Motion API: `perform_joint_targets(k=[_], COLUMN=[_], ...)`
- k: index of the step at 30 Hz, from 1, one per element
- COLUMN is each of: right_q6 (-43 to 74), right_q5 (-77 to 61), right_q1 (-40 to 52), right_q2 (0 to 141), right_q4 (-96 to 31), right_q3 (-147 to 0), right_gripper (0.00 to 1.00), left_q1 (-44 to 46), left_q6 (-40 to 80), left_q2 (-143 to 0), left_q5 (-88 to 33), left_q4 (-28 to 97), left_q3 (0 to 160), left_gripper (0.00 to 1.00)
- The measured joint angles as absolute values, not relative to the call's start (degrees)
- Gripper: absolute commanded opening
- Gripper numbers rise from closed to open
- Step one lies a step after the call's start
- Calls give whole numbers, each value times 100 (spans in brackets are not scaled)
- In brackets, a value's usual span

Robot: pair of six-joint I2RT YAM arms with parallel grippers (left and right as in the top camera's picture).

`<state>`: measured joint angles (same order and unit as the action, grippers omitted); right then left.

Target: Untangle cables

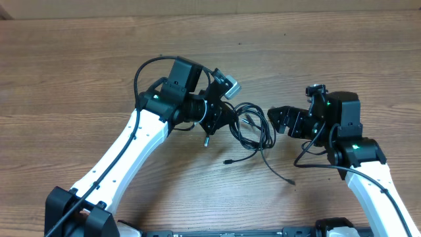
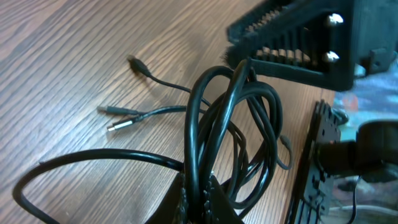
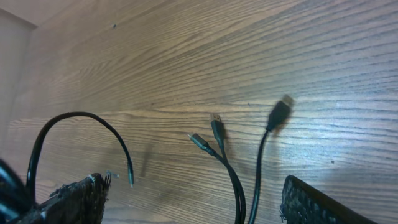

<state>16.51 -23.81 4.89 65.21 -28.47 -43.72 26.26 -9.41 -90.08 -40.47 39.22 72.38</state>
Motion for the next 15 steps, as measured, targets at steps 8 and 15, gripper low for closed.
perform_joint_targets(k=[8, 15], right_q6=[1645, 1645], right_q5=[-2467, -2628], right_q1=[486, 486], right_q2=[6521, 6521], right_q4=[-2956, -2965], right_q3=[-4372, -4372], right_gripper=[88, 91], left_q1=[2626, 2626], left_q6=[-1278, -1343], left_q2=[-9008, -9008], left_q5=[-3966, -3872], left_q4=[3920, 3896], left_q3=[7238, 7238], left_gripper=[4, 4])
